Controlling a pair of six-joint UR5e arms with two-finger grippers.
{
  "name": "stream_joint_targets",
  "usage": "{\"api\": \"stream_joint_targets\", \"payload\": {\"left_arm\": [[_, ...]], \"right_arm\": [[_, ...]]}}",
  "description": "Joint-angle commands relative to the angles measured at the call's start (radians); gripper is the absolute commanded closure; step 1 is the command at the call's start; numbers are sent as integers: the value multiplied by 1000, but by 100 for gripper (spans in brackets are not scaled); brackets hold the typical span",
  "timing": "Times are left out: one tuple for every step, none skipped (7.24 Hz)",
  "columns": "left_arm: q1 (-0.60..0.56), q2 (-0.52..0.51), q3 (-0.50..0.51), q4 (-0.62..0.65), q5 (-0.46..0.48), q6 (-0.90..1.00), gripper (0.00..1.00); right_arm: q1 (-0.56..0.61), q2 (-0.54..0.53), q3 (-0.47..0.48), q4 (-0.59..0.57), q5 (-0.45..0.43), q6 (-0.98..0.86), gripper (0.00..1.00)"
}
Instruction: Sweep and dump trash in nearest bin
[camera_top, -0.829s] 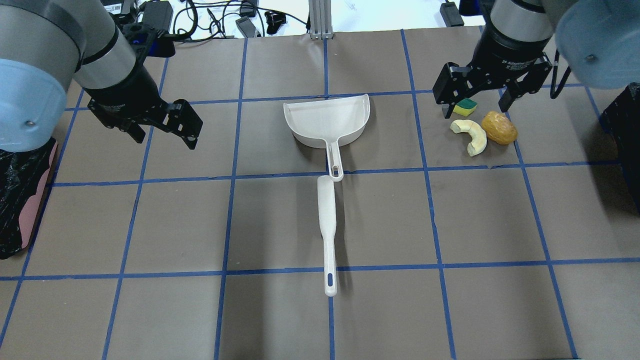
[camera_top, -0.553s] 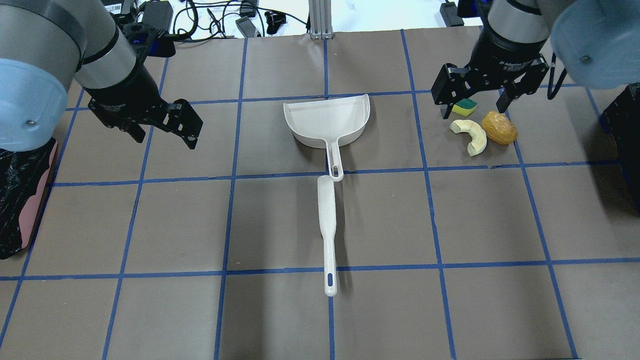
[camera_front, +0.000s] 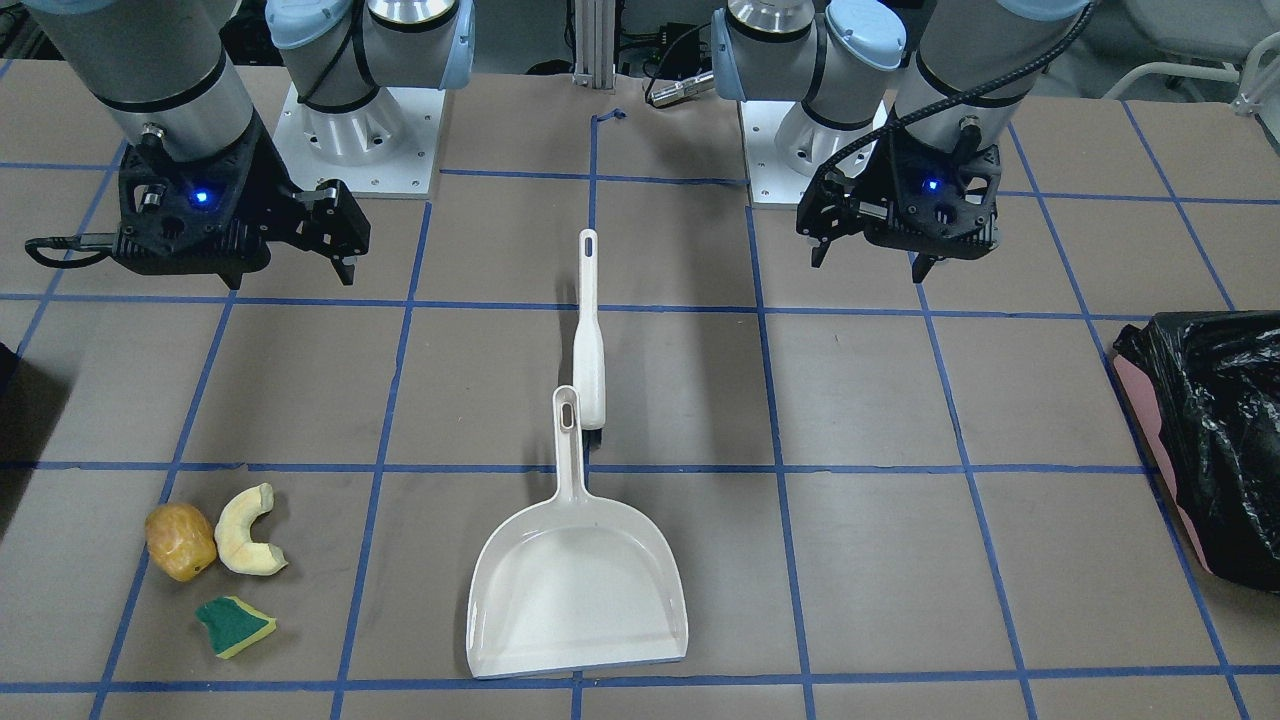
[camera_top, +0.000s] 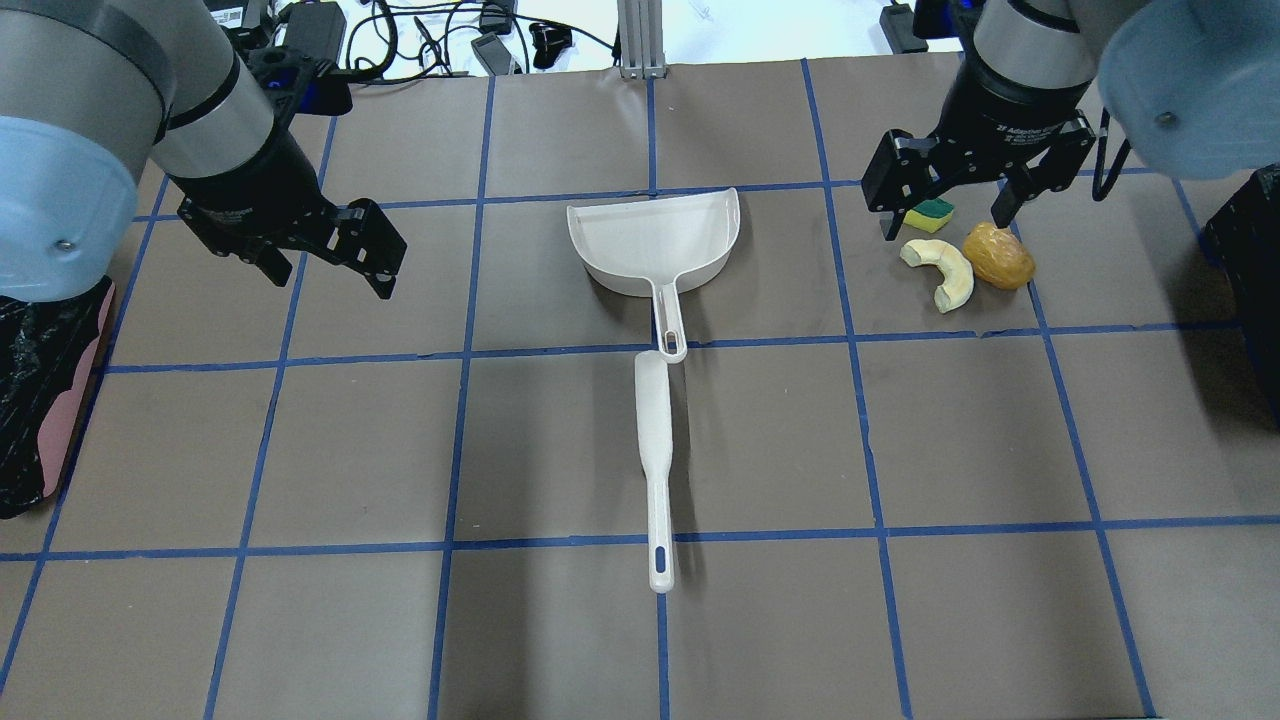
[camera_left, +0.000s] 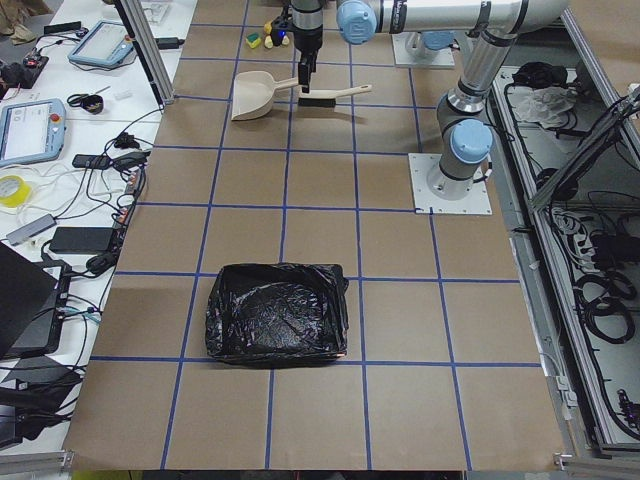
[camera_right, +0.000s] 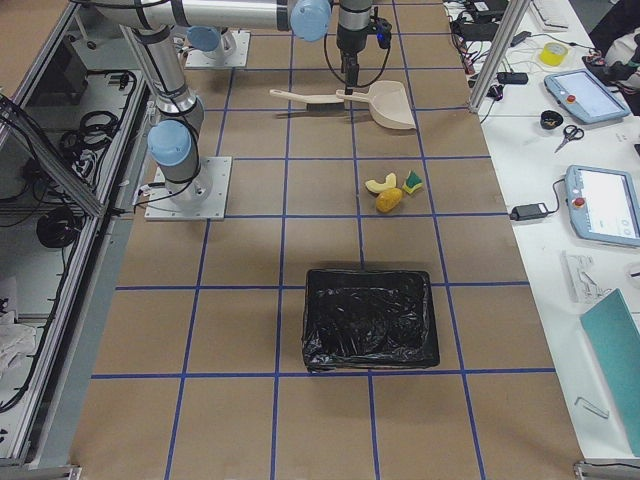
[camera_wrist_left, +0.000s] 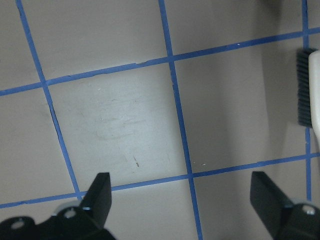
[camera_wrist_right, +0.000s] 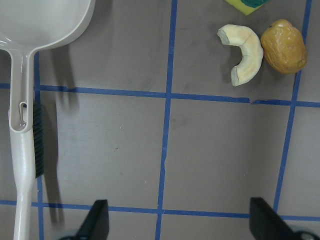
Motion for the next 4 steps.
{"api": "stream_joint_targets", "payload": {"left_arm": [[0,-4,-2,-2,-1,0,0],[0,2,-2,-3,0,2,0],[2,-3,-2,0,-3,2,0],[5,-1,-2,-2,-1,3,0]], "right_arm": [[0,2,2,3,0,0,0],[0,-1,0,6,-2,2,0],[0,-4,0,7,0,3,0],[0,-7,0,7,0,5,0]]}}
